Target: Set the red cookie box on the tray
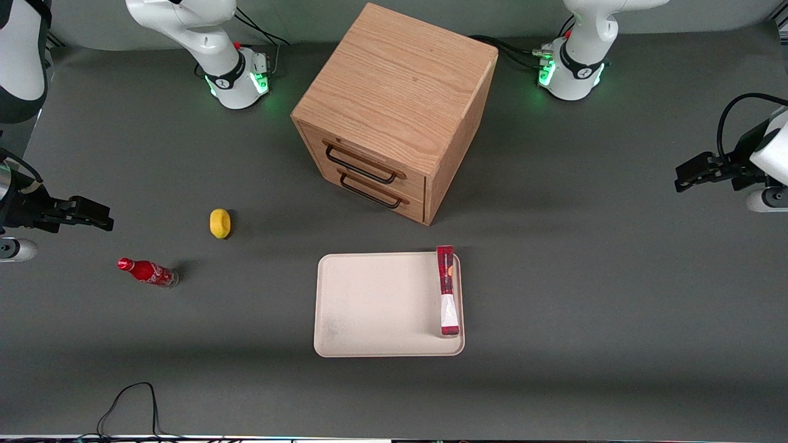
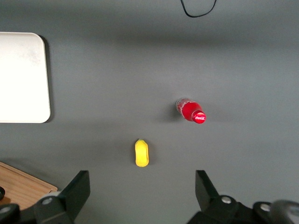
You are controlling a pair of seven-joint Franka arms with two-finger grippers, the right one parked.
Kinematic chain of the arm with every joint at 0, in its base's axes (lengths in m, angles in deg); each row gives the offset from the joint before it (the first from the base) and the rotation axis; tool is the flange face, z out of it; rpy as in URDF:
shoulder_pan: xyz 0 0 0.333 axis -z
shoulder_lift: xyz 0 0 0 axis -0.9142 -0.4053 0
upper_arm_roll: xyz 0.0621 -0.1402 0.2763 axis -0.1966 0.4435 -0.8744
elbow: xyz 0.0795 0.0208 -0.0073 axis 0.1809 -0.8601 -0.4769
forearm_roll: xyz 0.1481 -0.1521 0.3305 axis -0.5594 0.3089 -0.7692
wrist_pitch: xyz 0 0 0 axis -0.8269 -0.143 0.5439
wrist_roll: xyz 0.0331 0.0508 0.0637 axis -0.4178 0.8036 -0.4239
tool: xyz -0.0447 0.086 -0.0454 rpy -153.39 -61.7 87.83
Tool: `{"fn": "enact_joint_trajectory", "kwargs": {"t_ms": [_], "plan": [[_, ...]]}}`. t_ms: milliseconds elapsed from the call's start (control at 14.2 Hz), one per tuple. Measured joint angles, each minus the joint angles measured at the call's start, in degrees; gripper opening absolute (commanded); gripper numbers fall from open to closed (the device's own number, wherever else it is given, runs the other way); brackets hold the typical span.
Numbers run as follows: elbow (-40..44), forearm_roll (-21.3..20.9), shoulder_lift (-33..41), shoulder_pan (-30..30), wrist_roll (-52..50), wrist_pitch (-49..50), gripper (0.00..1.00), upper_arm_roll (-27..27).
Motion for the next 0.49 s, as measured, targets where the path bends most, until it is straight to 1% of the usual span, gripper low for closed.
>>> {"fn": "enact_joint_trajectory", "kwargs": {"t_ms": [211, 493], "plan": [[0.27, 0.2, -0.01, 0.7, 0.22, 0.0, 1.0, 0.12], [0.28, 1.59, -0.03, 1.06, 0.1, -0.02, 1.0, 0.12]]}}
